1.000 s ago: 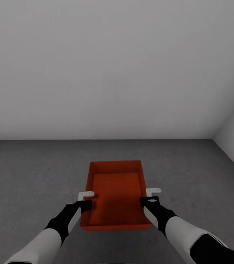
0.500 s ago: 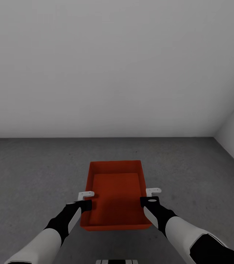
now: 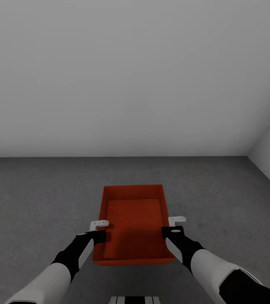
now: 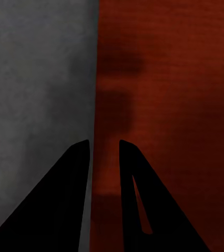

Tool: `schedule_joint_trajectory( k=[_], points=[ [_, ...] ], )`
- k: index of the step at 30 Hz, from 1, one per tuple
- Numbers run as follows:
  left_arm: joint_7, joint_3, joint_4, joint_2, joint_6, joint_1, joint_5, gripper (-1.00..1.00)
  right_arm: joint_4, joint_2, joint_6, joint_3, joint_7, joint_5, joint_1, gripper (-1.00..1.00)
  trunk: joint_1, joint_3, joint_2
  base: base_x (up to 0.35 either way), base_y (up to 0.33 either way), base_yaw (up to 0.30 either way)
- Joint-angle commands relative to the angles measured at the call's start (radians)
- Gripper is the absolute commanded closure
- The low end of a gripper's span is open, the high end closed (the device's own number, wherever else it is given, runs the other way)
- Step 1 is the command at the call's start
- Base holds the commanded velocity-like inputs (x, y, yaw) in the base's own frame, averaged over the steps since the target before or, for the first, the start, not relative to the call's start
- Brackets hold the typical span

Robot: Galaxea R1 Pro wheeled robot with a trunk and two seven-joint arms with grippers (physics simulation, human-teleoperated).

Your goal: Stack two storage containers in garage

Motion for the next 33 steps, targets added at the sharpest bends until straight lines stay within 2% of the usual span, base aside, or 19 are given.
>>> schedule_joint_trajectory(
  k=[1,8,33],
  points=[
    [0.071,0.007,-0.05,-0.002,0.004,0.0,-0.015,1.0,0.002,0.008,0.008,0.013,-0.072,-0.014,0.0,1.0,0.004,-0.004,-0.008,0.0,0.0,0.0],
    [0.071,0.007,-0.051,-0.002,0.004,0.0,-0.015,1.0,0.002,0.008,0.008,0.013,-0.072,-0.014,0.0,1.0,0.031,-0.026,-0.057,0.0,0.0,0.0],
    [0.072,0.008,-0.052,-0.002,0.004,0.0,-0.015,1.0,0.002,0.007,0.007,0.012,-0.069,-0.013,0.0,1.0,0.031,-0.026,-0.057,0.0,0.0,0.0]
  ],
)
